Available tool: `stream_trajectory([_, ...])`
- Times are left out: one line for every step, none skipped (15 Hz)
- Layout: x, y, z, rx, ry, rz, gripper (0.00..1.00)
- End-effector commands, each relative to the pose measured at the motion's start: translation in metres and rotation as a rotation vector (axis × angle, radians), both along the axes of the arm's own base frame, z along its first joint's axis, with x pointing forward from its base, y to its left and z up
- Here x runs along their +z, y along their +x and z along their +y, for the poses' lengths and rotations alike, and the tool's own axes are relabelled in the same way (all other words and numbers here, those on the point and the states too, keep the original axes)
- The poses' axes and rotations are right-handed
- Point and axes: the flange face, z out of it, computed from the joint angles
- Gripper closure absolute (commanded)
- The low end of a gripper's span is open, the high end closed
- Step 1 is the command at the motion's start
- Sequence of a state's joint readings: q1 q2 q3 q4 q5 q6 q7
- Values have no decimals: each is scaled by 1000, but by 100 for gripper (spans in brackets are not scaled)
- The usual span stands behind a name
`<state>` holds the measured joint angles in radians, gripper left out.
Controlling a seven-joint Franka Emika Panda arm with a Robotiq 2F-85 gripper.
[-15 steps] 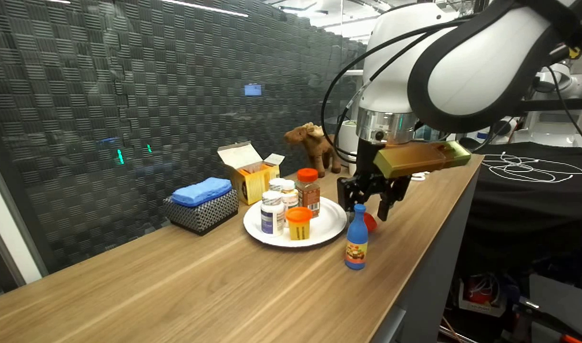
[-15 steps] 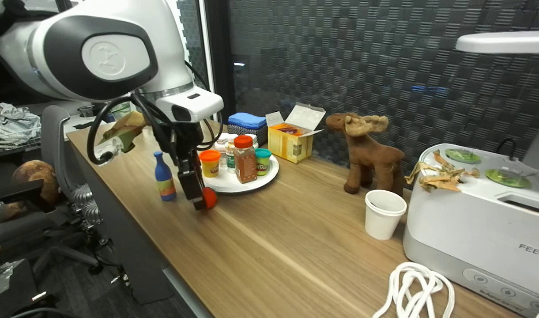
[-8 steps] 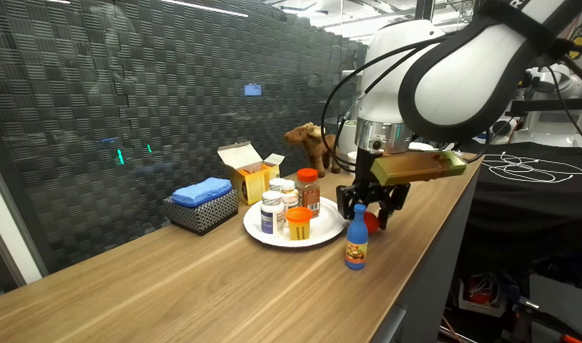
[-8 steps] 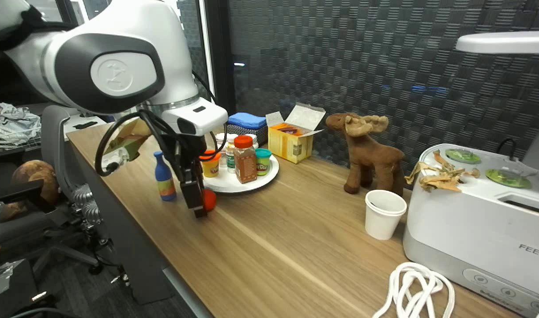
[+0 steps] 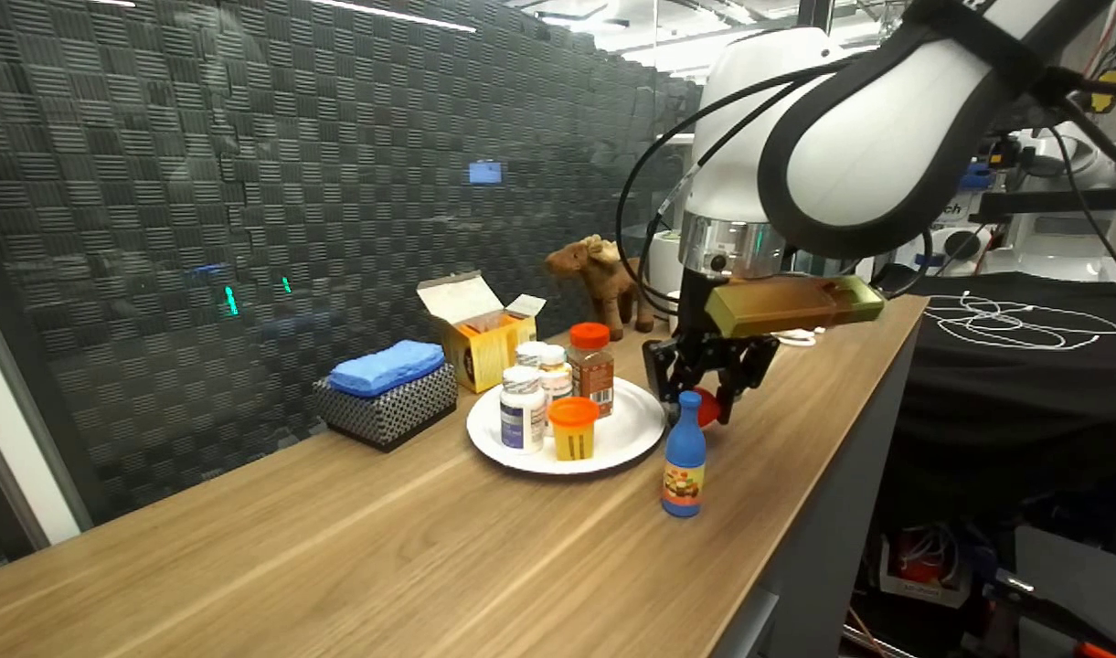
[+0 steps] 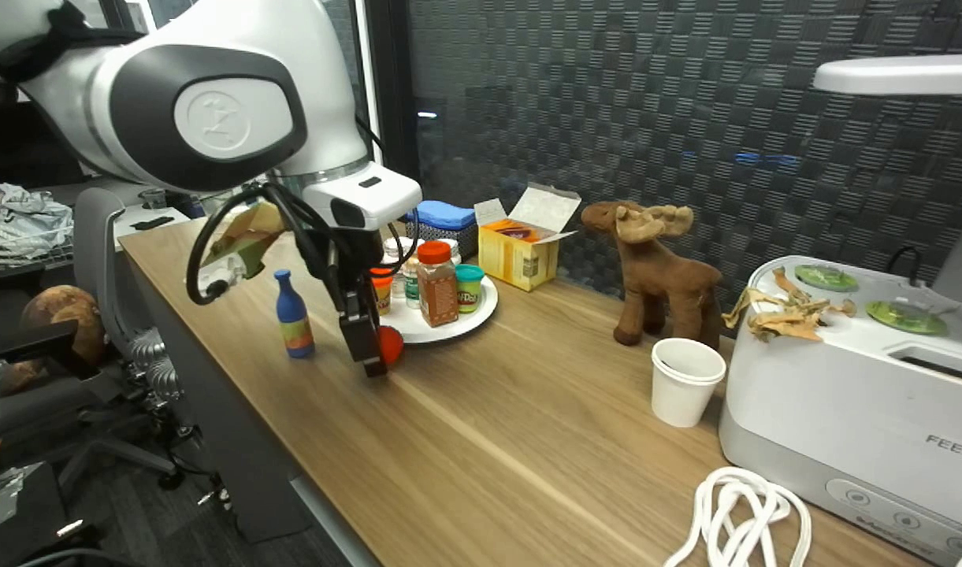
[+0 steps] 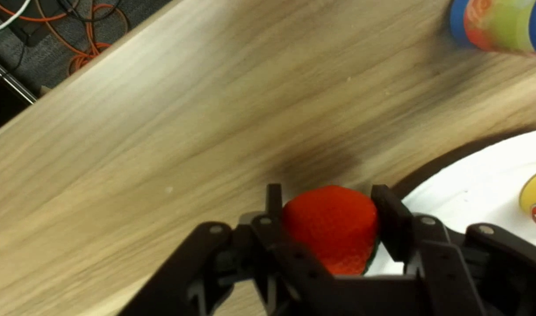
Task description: Pick up all the items surrounding the white plate and arrange them on the plate
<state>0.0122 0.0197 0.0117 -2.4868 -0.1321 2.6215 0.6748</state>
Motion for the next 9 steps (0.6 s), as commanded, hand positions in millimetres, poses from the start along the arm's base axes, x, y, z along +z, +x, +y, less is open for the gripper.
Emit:
stream_trajectory([44,3,5,2,-39,-71,72])
stream_trajectory([55,7,11,16,-44,-92,72])
stream_trajectory([64,12,18,36,-47,-113,72])
stream_trajectory([71,17,24,57,-44,-130,72])
stream_trajectory([74,24,33,76,-32,-141,72])
stream_trajectory([76,30,42,96,-23,-144,72])
stream_trajectory([76,35,50,113,-16,-147,72])
stream_trajectory([74,39,58,130,-8,-145,72])
stream_trajectory([69,43,66,145,-1,-136,72])
